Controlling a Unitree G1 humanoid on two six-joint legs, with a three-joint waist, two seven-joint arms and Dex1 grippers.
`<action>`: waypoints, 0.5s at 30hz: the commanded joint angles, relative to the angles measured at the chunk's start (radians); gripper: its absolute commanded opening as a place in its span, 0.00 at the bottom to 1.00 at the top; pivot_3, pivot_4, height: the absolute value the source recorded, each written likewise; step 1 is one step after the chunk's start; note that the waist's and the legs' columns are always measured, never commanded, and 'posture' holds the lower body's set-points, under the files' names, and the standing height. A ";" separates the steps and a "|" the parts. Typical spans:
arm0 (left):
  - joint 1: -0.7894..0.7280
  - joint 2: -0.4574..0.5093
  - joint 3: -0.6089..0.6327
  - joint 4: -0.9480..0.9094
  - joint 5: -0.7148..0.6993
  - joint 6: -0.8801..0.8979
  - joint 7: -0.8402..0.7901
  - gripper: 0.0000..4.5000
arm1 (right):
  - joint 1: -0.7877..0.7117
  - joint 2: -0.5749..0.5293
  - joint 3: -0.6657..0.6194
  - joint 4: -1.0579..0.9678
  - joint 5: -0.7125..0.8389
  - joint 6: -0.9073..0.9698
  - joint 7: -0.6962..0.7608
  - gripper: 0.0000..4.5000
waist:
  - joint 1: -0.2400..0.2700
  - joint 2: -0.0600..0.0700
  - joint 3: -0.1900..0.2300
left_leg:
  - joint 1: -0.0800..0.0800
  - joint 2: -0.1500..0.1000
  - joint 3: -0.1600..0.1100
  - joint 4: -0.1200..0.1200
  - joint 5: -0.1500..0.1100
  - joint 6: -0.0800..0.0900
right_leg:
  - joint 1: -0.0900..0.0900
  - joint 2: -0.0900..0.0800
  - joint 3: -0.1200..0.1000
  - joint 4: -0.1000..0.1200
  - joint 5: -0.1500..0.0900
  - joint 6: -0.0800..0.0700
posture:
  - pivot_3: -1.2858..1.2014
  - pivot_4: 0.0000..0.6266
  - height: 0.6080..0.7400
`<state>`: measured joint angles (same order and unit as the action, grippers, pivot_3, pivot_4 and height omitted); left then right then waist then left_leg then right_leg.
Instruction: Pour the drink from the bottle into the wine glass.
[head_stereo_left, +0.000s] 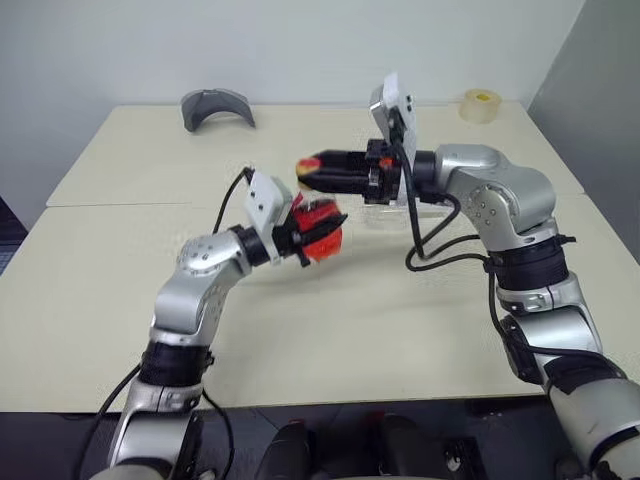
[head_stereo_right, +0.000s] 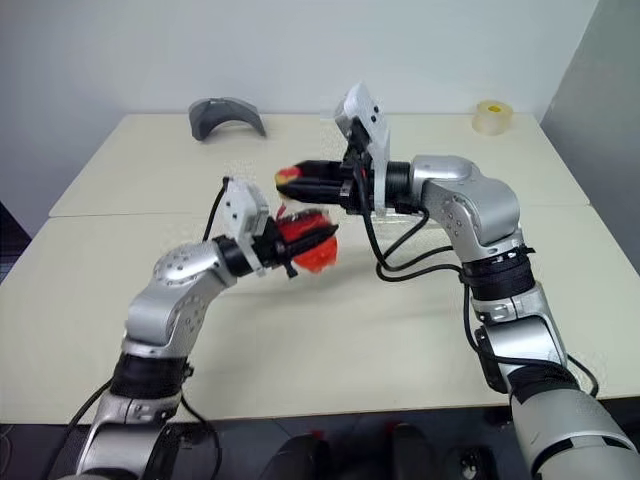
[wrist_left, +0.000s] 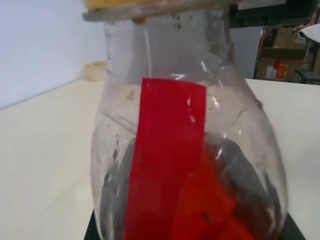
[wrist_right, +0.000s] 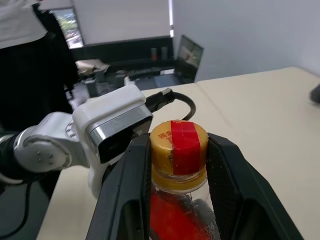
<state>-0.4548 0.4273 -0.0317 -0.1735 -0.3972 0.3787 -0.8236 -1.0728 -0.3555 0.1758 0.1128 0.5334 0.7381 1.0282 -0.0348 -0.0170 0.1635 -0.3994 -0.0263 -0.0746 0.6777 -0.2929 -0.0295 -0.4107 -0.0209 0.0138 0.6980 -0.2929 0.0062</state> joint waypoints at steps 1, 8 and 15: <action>0.072 0.036 -0.041 -0.094 -0.034 0.028 -0.064 0.28 | -0.062 -0.064 -0.099 -0.084 0.019 -0.039 0.009 0.27 | 0.003 0.000 0.000 | 0.000 0.000 0.000 0.000 0.000 0.000 | 0.000 0.000 0.000 0.000 0.000 0.000 | 0.52 0.24 1.00; 0.104 0.060 -0.047 -0.115 -0.062 0.017 -0.084 0.28 | 0.001 -0.184 -0.072 -0.201 -0.022 -0.097 0.090 0.27 | 0.007 0.000 0.000 | 0.000 -0.001 0.000 0.001 0.000 0.000 | 0.002 -0.001 0.000 -0.001 0.000 0.000 | 0.52 0.24 1.00; 0.068 0.037 -0.055 -0.081 -0.053 0.004 -0.071 0.28 | 0.036 -0.208 -0.153 -0.244 0.026 0.009 -0.031 0.27 | 0.007 0.000 0.000 | 0.001 0.001 -0.001 0.000 0.000 0.001 | 0.002 0.000 -0.002 0.000 0.000 0.000 | 0.52 0.24 1.00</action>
<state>-0.3639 0.4734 -0.1013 -0.2404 -0.4467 0.4078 -0.9039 -1.0320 -0.5589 0.0825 -0.0930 0.5340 0.7159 1.0472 -0.0277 -0.0173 0.1637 -0.3986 -0.0256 -0.0753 0.6778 -0.2933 -0.0287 -0.4089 -0.0207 0.0121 0.6978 -0.2930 0.0062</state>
